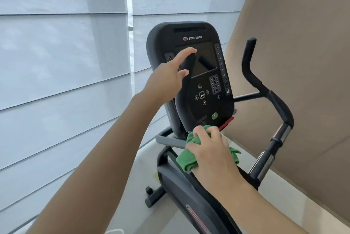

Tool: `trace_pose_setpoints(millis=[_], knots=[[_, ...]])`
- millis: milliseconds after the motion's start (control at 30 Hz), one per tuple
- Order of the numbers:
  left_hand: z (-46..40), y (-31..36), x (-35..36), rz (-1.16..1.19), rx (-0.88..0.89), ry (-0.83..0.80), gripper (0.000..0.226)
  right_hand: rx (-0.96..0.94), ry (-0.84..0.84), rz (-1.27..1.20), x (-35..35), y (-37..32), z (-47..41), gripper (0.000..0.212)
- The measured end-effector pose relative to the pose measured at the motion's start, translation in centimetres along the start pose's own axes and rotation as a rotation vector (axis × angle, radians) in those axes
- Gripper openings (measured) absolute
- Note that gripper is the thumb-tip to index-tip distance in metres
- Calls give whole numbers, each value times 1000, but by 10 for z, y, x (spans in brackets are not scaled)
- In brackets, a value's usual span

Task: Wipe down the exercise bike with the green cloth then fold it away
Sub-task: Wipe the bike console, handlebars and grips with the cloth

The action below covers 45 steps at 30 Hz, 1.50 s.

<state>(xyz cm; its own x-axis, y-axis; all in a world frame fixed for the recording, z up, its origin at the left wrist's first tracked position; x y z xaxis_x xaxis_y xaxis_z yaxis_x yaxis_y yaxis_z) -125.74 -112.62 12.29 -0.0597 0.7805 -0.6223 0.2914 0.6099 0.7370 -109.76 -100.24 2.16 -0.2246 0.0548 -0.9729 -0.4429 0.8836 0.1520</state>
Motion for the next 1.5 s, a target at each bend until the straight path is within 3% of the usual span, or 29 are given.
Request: trace_pose_setpoints(millis=[133,267,600,933,1033,1133,1233,1367,1500], knots=[[4,1,1,23,25,5,55,66,104,-149,-3,10,27,62],[3,0,3,36,52,44,59,72,139,-118,3,6,27,77],[2,3,10,20,22,84,62,-1,247,-90,-5,14,-62,55],[39,-10,22,92,31,46,87,-9,294,-205,1,15,-7,37],[61,-26,33,72,10,-25,73,-8,292,-215,-4,15,0,36],[88,-53,53,39,-130,-157,52,-60,258,-210,-7,10,7,35],[119,-62,63,19,-191,-233,50,-89,243,-264,-6,20,24,39],[146,-35,72,-21,-180,-62,36,-78,313,-404,-10,45,57,44],[159,13,102,1,1,18,28,-62,337,-443,-16,75,87,44]])
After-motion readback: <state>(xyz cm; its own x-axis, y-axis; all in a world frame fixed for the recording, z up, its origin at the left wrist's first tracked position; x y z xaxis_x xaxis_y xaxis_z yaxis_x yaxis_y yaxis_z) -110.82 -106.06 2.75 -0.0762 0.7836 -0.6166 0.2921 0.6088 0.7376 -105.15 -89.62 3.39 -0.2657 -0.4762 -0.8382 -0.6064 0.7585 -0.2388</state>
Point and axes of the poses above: each hand's wrist, its own z-axis away from the middle knuckle, its own x-axis out of the palm, y = z × x, the point moved 5 cm from there along -z, towards the middle knuckle, and after that the axes turned 14 degrees about -x, right-handed, at the moved point
